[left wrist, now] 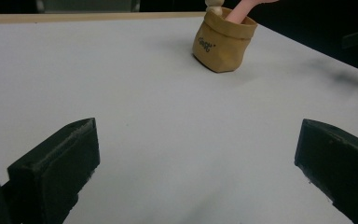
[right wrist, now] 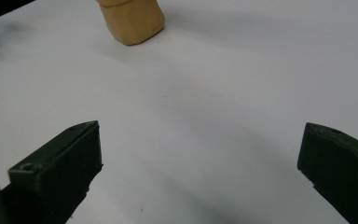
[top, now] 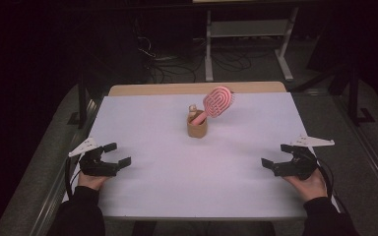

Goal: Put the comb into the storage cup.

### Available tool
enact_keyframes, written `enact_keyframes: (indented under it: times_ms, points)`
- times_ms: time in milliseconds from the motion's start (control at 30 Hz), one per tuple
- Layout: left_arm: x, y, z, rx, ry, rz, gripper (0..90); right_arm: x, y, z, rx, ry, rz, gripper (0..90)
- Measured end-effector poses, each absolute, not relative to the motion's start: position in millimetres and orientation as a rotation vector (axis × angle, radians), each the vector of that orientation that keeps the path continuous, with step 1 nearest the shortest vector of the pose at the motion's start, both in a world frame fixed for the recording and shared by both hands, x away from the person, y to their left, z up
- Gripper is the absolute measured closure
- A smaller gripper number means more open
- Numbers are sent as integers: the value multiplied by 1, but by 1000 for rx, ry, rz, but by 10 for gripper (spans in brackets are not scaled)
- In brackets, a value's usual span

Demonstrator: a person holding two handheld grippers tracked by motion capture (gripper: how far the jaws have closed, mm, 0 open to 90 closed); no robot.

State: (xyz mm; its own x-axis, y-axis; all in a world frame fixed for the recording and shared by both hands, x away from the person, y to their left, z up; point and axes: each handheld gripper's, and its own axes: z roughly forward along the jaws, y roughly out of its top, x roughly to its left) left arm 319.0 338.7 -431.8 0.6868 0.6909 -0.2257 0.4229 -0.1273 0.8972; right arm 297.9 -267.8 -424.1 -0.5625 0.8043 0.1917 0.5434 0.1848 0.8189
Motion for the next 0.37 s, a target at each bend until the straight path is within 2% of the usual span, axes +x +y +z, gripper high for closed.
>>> enact_keyframes:
  times_ms: [367]
  points:
    - [319,339,-430,1739,881,299,0,284,-269,-437,1264,2164,1264,0]
